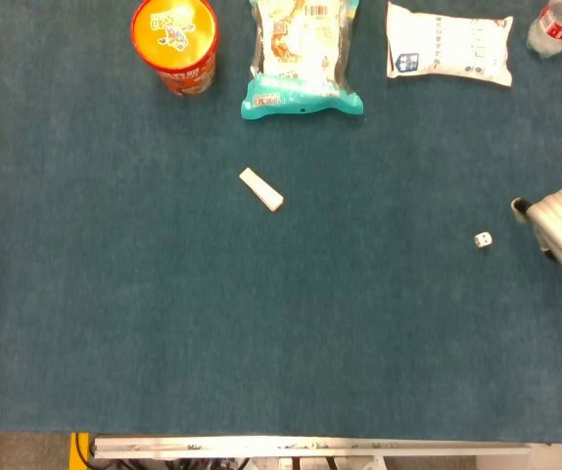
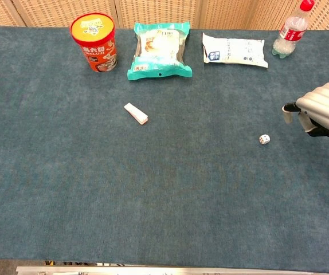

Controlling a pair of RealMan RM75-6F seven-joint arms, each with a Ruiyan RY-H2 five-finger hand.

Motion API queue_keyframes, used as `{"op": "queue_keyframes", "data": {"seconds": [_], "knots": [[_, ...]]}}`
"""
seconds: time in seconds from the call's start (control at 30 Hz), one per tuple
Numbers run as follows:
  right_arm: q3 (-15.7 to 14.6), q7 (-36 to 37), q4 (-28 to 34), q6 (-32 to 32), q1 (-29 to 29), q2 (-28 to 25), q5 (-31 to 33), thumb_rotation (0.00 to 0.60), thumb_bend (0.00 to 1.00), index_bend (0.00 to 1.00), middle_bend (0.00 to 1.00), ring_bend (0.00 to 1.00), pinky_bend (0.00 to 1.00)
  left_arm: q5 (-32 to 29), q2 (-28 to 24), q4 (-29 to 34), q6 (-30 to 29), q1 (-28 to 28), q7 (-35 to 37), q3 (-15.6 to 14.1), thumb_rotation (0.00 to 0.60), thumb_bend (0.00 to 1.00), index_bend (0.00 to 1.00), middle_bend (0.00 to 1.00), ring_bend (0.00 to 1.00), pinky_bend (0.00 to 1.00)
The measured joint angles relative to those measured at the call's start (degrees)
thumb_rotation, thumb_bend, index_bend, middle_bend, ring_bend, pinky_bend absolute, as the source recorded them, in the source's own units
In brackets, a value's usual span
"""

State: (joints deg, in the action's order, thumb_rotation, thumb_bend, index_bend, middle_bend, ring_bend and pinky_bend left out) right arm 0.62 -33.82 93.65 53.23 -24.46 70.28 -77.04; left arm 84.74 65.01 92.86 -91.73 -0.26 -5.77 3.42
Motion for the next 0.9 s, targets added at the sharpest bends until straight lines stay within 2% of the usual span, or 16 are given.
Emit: {"op": "queue_keyframes", "data": {"seconds": [0.37, 0.9], "knots": [[-1.7, -0.4, -1.1, -1.6, -1.4, 1.2, 1.3, 0.600, 1.00, 0.43, 1.00, 0.91, 0.89, 0.0, -0.6, 0.8, 0.4, 0.3, -1.0, -0.4, 0.600, 0.30, 0.31, 0.25, 0.12, 0.32], [-2.7, 2.0, -3.9, -2.6, -3.1, 4.2, 1.0, 0.600, 1.00, 0.43, 1.00, 0.91, 0.89, 0.0, -0.8, 0.6, 0.5, 0.6, -1.3, -0.6, 0.600, 0.30, 0.31, 0.25, 0.12, 0.32]]}}
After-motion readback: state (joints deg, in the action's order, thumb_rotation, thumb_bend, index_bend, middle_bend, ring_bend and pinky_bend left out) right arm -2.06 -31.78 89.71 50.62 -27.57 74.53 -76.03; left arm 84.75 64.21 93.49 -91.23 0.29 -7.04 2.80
